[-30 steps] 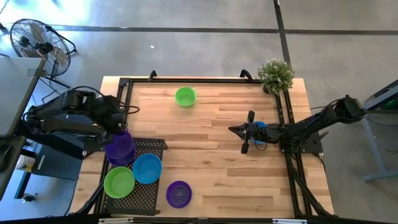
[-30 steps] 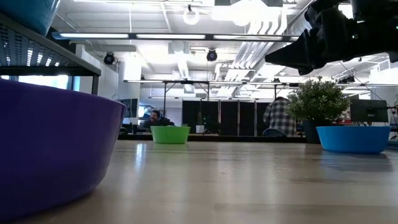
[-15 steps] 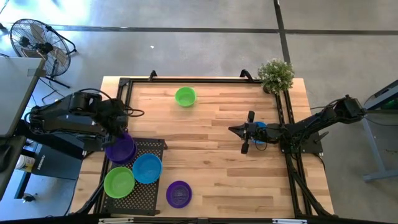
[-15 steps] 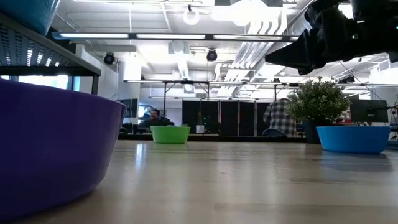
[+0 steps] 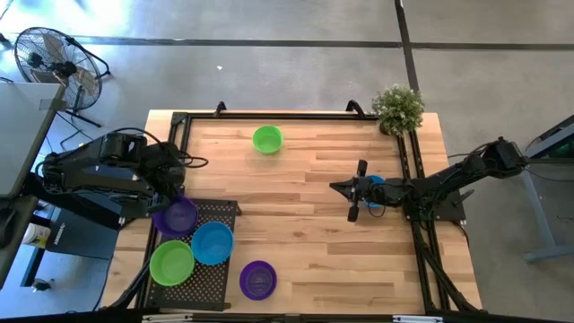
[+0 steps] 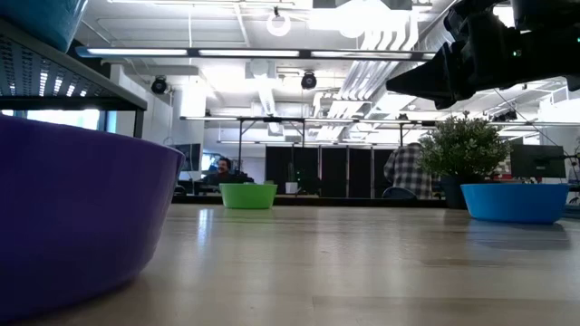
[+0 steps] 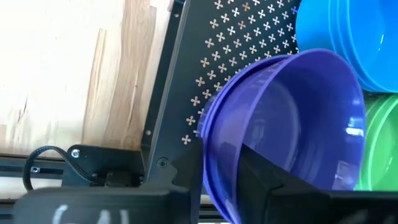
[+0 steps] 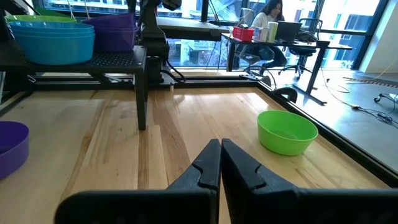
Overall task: Pick & Place Mini bowls
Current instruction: Stack the violet bowl on the other violet bowls on the shelf, then stack the green bowl on the other green bowls on the shelf
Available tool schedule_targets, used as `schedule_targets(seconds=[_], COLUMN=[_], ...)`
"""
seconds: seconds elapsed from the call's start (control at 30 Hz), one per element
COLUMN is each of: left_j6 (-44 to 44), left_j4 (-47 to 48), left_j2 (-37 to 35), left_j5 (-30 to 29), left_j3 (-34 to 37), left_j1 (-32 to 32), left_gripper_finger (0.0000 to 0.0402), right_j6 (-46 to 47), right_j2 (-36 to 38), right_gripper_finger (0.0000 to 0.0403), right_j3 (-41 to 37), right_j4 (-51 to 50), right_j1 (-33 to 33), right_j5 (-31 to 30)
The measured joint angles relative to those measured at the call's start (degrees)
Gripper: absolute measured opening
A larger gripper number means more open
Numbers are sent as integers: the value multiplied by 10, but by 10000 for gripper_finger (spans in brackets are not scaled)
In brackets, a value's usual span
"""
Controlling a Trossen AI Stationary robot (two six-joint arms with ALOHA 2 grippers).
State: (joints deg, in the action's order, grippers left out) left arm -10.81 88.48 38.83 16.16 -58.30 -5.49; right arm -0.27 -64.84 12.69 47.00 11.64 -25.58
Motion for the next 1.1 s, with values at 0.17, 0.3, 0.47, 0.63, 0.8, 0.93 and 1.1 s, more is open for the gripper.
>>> schedule_targets(seconds=[0.17, 0.3, 0.47, 0.63, 0.8, 0.93, 1.1], left_j6=[-10, -20, -25, -10, 75, 152, 241], left_j4=[0, 0, -1, -16, -92, -206, -386], left_j2=[0, 0, 0, 0, 9, 30, 71], left_j5=[6, 17, 17, 18, 8, 1, 11], left_j3=[0, 0, 0, 0, 0, 0, 18], left_j1=[0, 0, 0, 0, -1, -1, -1], left_gripper_finger=[100, 116, 125, 122, 95, 57, 7], right_j6=[0, 0, 0, -1, -2, -2, -5], right_j2=[0, 0, 0, 0, 0, 0, 0], right_gripper_finger=[2, 1, 1, 2, 1, 2, 1], right_j3=[0, 0, 0, 0, 0, 0, 0], right_j4=[0, 0, 0, 0, 0, 0, 0], right_j1=[0, 0, 0, 0, 0, 0, 0], right_j5=[0, 0, 0, 0, 0, 0, 0])
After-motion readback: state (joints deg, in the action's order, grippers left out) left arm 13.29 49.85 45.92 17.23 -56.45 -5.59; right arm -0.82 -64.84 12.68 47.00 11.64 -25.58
